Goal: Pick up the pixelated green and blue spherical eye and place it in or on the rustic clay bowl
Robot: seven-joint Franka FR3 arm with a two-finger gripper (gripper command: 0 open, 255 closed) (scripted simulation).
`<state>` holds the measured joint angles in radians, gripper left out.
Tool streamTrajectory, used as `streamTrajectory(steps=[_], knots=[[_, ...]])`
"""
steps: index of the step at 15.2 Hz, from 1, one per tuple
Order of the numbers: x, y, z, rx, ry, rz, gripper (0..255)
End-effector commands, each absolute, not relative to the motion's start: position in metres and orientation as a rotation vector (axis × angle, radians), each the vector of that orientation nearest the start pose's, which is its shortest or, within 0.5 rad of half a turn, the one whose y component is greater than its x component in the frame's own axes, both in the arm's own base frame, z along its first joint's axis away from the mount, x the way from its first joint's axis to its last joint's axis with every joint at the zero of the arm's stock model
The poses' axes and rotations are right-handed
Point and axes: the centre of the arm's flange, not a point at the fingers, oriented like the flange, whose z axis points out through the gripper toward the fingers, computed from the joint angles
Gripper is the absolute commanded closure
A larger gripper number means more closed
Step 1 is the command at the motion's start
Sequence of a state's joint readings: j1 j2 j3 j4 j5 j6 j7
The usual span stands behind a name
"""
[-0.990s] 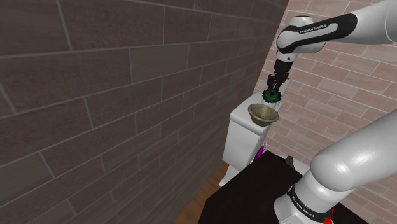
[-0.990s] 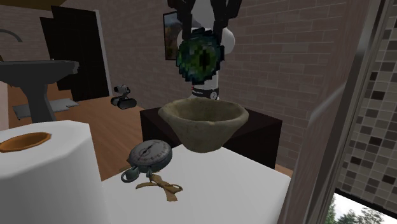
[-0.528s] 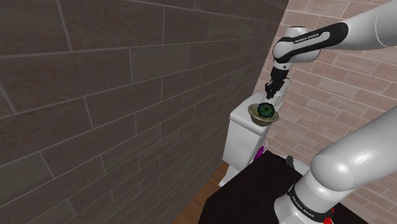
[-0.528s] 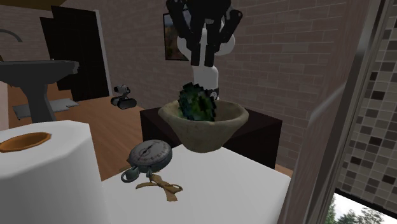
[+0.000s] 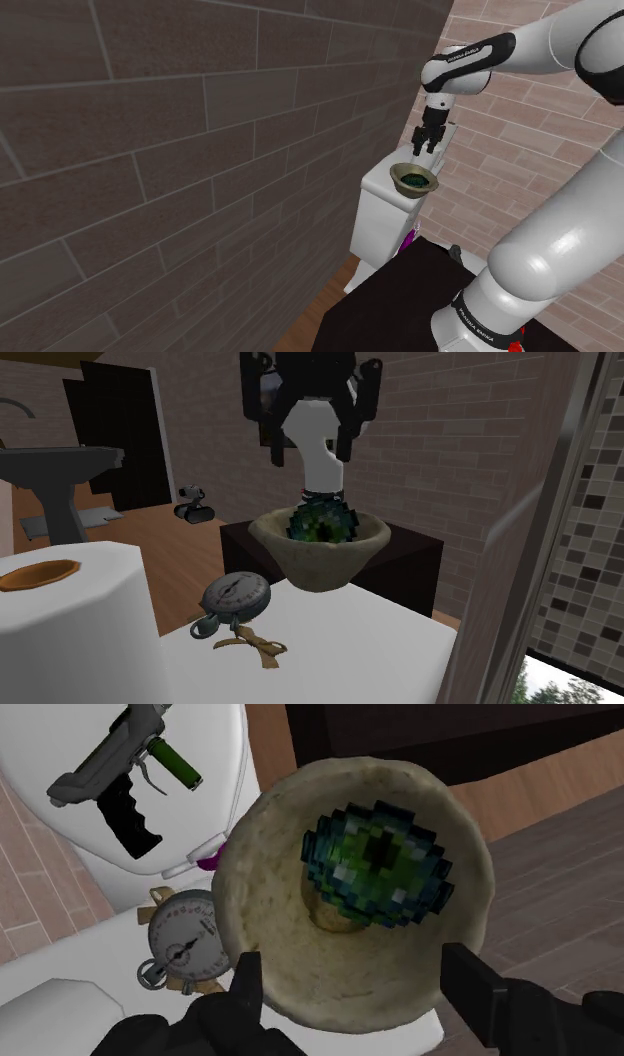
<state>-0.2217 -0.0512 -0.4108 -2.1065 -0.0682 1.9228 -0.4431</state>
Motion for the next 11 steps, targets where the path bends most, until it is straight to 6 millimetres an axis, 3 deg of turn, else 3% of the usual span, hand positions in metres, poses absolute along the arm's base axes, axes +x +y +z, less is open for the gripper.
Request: streamTrajectory(steps=[1, 3, 11], knots=[[0.447, -0.352, 0.387, -2.798, 0.242, 0.514, 0], [0.472, -0.387, 0.334, -2.499, 0.245, 0.758, 0], [0.454, -0.367, 0.305, -2.499, 0.245, 0.758, 0]])
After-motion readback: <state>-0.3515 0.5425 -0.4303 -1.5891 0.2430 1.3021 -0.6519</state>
